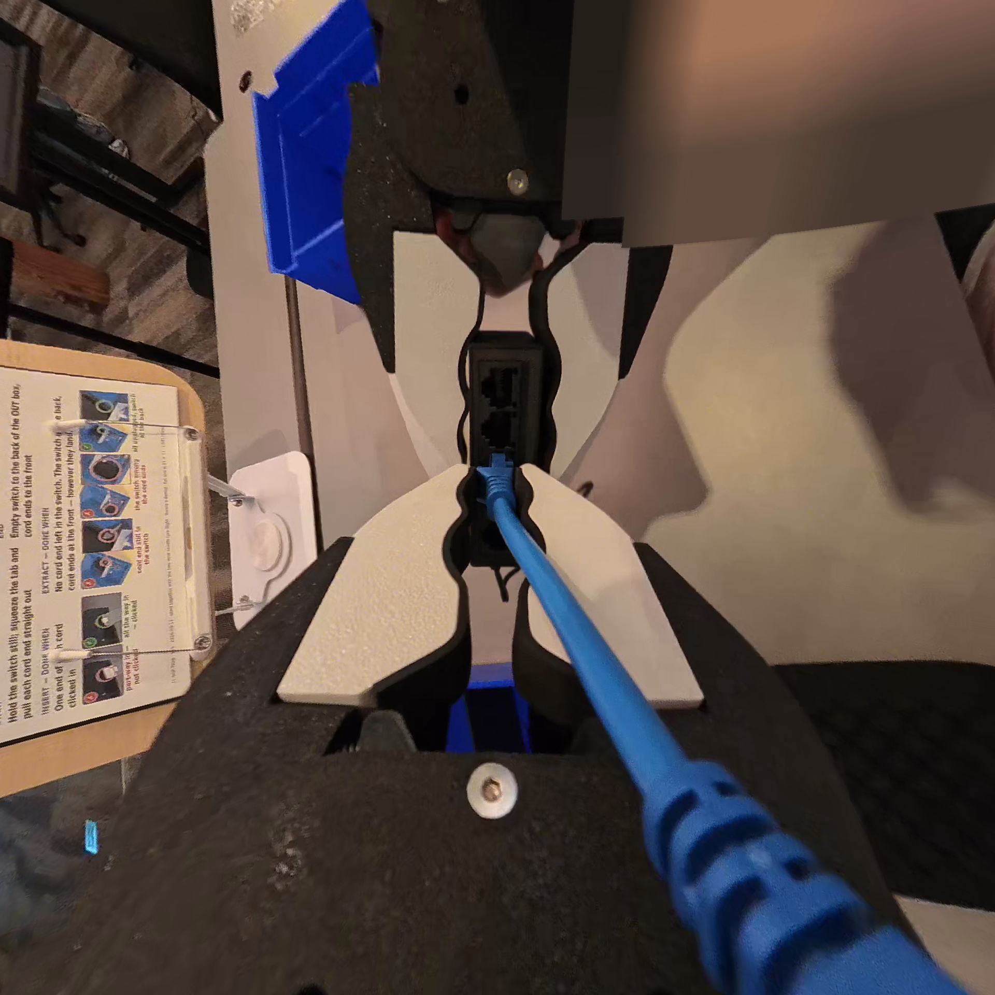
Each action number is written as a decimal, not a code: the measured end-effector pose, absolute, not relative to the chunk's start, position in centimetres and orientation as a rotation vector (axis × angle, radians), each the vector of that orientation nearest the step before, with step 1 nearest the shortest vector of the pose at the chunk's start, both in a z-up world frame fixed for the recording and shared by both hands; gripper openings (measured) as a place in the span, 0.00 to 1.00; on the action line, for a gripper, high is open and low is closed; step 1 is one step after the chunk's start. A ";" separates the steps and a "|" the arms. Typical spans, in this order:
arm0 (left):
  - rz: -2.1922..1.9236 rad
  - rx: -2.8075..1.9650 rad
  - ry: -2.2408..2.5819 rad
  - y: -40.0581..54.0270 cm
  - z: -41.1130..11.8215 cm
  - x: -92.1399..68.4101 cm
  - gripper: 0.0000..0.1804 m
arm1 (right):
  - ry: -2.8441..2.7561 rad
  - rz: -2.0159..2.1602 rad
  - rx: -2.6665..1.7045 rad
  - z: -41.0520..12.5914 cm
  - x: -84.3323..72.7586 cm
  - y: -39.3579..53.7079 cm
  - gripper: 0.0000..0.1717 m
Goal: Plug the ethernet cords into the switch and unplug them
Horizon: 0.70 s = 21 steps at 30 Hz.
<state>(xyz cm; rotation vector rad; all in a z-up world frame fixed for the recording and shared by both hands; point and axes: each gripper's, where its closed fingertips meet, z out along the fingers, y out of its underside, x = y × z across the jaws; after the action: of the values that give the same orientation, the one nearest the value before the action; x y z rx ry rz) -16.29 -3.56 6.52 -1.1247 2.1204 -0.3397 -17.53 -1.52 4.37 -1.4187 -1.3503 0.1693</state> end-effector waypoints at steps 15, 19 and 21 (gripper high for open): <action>-0.397 -1.114 2.066 -3.6 7.5 -14.0 0.07 | -1.253 0.239 -1.372 6.1 -16.8 -0.9 0.28; -0.348 -1.134 2.084 -3.5 7.2 -13.8 0.07 | -1.283 0.138 -1.427 5.3 -15.9 -0.3 0.28; -0.362 -1.148 2.080 -3.4 7.3 -13.7 0.07 | -1.268 0.126 -1.412 5.7 -15.6 -0.3 0.28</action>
<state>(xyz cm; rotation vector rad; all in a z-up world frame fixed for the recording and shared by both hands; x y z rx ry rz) -13.68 -3.43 7.29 -1.1484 2.0795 -0.3617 -15.62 -0.32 5.74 -1.4116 -1.2684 0.1259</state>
